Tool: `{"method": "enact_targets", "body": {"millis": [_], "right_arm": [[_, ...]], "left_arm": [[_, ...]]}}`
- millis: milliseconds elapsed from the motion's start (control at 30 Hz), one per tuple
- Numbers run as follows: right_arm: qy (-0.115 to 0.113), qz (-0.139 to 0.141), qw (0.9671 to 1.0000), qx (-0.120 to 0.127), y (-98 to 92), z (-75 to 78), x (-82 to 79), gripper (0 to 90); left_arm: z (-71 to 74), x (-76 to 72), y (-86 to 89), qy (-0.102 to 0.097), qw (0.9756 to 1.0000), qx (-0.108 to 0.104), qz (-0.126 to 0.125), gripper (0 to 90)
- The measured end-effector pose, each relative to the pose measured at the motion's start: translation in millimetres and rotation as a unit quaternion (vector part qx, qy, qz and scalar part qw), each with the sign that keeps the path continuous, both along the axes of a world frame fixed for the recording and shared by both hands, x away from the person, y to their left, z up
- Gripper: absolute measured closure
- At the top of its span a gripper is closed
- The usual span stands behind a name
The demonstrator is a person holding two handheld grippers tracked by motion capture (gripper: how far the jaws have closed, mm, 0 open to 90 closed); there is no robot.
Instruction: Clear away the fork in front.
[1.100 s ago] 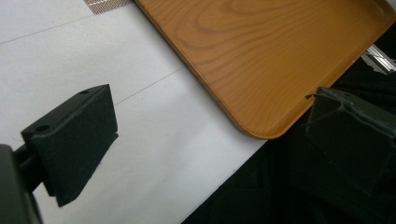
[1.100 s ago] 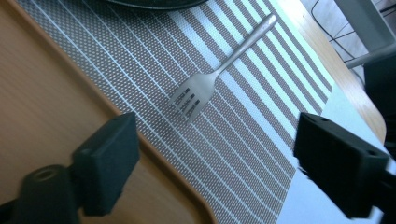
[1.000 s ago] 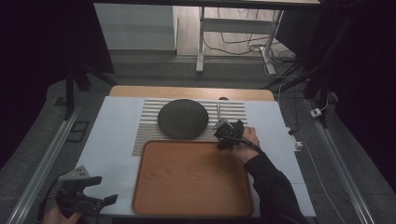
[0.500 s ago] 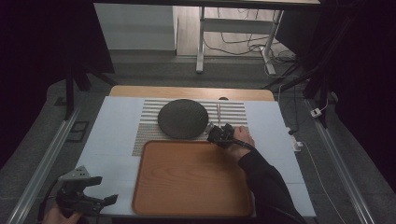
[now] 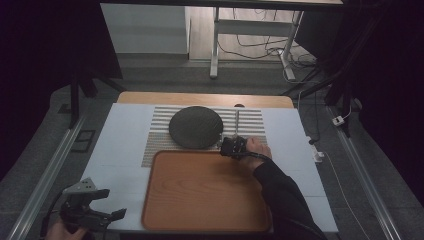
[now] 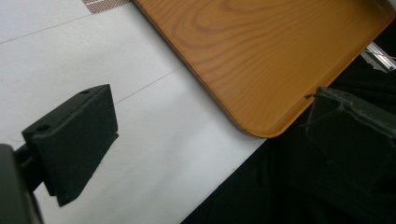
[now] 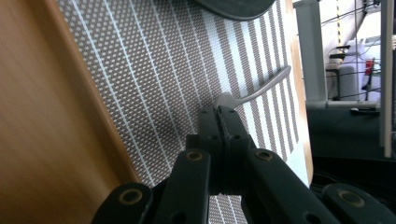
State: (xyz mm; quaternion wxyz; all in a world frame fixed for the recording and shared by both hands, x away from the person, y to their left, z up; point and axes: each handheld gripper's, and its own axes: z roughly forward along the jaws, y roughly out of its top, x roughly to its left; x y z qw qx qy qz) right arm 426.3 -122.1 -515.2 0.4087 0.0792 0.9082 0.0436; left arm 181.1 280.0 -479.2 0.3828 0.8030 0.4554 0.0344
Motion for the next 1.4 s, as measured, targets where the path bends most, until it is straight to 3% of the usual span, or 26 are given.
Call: {"method": "enact_targets", "body": {"millis": [33,67,300,567,667,1067,1233,1400], "right_arm": [[-0.007,-0.004,1.0000,0.006,-0.4,1.7,-1.5,89.8],[0.002,0.000,0.9999,0.011,-1.6,4.3,-1.5,89.8],[0.007,-0.010,0.9986,0.051,-7.1,21.0,-8.0,89.9],[0.022,0.005,0.9959,0.088,-7.9,30.9,-22.2,89.9],[0.030,0.015,0.9929,0.114,-7.0,37.0,-32.9,89.9],[0.044,0.032,0.9878,0.146,-8.6,48.8,-53.2,89.9],[0.052,0.033,0.9841,0.167,-12.7,54.8,-58.5,89.9],[0.062,0.033,0.9782,0.196,-18.5,63.1,-66.0,89.9]], "left_arm": [[0.0,0.0,0.0,0.000,1.0000,0.000,0.000,2.0],[0.0,-0.1,-0.1,0.000,1.0000,0.000,0.000,2.0],[0.1,-0.2,-0.2,-0.001,1.0000,0.000,0.000,2.0],[0.4,-0.4,0.2,-0.002,1.0000,-0.001,0.000,1.9],[0.5,-0.5,0.1,-0.002,1.0000,-0.001,0.001,1.9],[0.6,0.0,-0.5,-0.003,1.0000,0.002,0.002,1.9],[0.6,0.1,-0.7,-0.003,1.0000,0.003,0.001,1.9],[0.7,0.1,-0.5,-0.003,1.0000,0.001,0.002,1.9]]}}
